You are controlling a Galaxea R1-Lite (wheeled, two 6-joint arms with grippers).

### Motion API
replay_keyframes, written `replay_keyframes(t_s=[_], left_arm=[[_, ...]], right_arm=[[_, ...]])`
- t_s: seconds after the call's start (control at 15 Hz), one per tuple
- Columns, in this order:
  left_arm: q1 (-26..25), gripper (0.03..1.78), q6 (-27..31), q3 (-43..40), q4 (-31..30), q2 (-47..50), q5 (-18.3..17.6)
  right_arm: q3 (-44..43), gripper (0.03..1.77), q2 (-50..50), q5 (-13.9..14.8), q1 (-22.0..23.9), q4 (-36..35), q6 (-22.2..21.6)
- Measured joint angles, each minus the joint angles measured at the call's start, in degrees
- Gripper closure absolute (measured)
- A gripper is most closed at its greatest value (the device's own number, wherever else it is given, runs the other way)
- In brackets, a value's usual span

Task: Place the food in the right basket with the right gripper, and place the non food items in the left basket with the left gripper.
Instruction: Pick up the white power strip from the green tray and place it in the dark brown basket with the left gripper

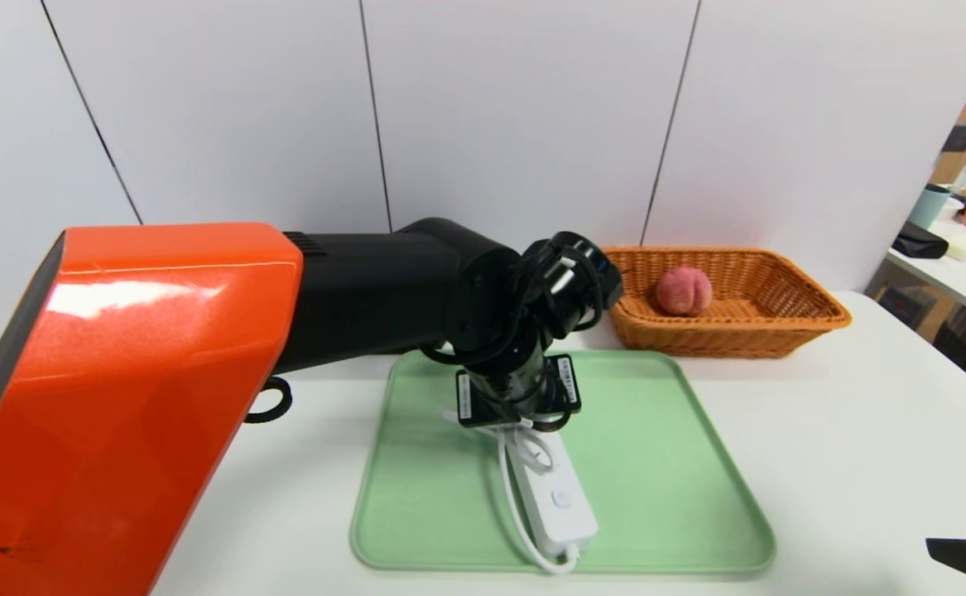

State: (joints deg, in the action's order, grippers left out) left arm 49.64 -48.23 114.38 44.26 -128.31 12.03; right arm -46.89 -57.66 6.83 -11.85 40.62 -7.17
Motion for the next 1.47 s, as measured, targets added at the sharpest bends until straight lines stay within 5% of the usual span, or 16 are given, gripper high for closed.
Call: replay_keyframes(t_s=[0.13, 0.2, 0.27, 1.47], left_arm=[[-0.59, 1.14, -0.39, 0.09, -0.2, 0.24, 0.15], [-0.74, 1.53, -0.41, 0.09, -0.06, 0.35, 0.2], [-0.74, 1.74, -0.39, 0.09, -0.3, 0.35, 0.15], [-1.96, 1.74, -2.38, 0.06, -3.12, 1.22, 0.17]], right_arm=[[0.04, 0.1, -0.18, 0.0, -0.07, -0.02, 0.01], [0.04, 0.1, -0.22, 0.02, -0.07, -0.02, 0.01], [0.04, 0.1, -0.27, 0.0, -0.07, -0.07, 0.0], [-0.41, 0.1, -3.74, -0.07, -0.07, -0.18, 0.09]])
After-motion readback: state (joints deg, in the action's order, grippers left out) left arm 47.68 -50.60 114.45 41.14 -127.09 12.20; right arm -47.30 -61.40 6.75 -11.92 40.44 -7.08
